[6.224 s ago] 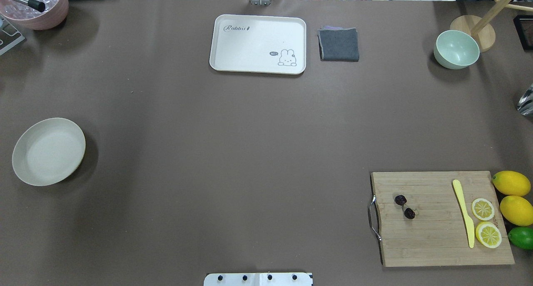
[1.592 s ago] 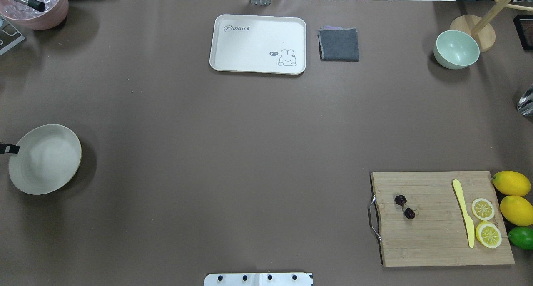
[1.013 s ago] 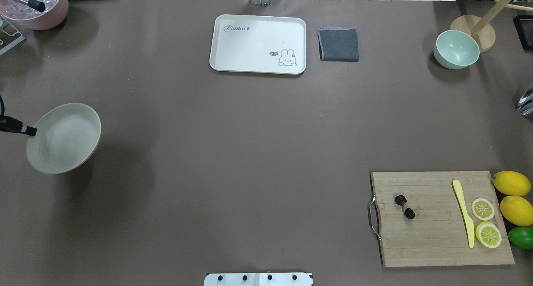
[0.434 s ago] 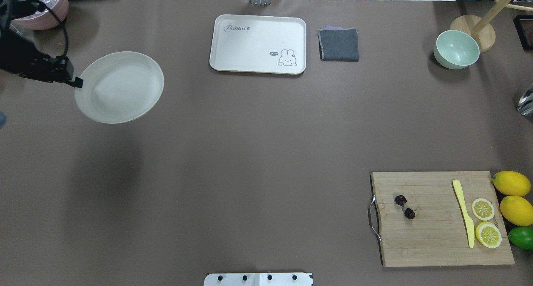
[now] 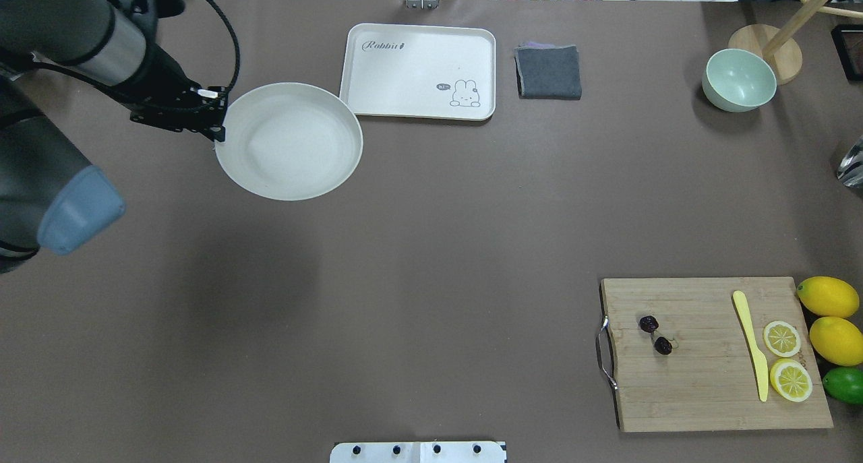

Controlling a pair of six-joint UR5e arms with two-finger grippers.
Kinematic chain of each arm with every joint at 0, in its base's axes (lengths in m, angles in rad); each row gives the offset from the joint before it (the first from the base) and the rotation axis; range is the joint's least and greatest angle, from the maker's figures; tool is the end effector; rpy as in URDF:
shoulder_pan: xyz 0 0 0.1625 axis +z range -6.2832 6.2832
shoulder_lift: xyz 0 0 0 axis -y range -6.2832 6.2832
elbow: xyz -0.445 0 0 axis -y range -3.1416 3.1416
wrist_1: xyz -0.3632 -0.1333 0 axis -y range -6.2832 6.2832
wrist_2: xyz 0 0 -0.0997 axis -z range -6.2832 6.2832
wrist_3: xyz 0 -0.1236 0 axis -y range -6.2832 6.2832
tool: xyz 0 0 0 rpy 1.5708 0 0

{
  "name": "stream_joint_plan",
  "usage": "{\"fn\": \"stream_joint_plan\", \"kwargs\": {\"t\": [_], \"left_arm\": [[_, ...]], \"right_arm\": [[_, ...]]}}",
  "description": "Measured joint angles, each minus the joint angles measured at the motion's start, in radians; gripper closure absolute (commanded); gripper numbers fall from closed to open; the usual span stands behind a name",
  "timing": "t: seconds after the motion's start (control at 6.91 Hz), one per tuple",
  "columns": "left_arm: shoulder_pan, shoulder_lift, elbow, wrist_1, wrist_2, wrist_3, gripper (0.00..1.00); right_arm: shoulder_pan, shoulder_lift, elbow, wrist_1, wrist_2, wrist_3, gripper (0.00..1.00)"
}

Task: Place red cherry on plate
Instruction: 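Lift the white plate with the left gripper and carry it toward the table center, then lower the plate onto the table below the tray and open the left gripper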

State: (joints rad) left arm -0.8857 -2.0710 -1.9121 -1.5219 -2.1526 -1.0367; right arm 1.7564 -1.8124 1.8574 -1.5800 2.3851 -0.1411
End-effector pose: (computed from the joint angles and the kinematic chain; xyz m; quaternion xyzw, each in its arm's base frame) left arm 0.3284 -0.5052 0.2836 0.0403 0.4529 -0.0456 0.8895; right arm 0.1089 -0.3449 0.6595 0.0806 -0.3880 0.0133 0.9180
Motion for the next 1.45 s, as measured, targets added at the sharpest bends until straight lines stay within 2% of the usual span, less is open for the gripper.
{"fn": "stream_joint_plan", "kwargs": {"t": [0.29,0.58,1.3,1.45], "left_arm": [[0.132,-0.061,0.032,0.016,0.118,-0.107,1.0],[0.241,-0.096,0.084,-0.025,0.21,-0.18,1.0],[0.309,-0.098,0.303,-0.373,0.253,-0.276,1.0],[0.315,-0.096,0.321,-0.409,0.259,-0.279,0.69]], "right_arm": [[0.0,-0.001,0.006,0.0,0.002,0.0,0.0],[0.0,-0.001,0.016,0.0,0.002,0.0,0.0],[0.0,-0.001,0.019,0.0,0.002,0.0,0.0],[0.0,-0.001,0.019,0.0,0.002,0.0,0.0]]}}
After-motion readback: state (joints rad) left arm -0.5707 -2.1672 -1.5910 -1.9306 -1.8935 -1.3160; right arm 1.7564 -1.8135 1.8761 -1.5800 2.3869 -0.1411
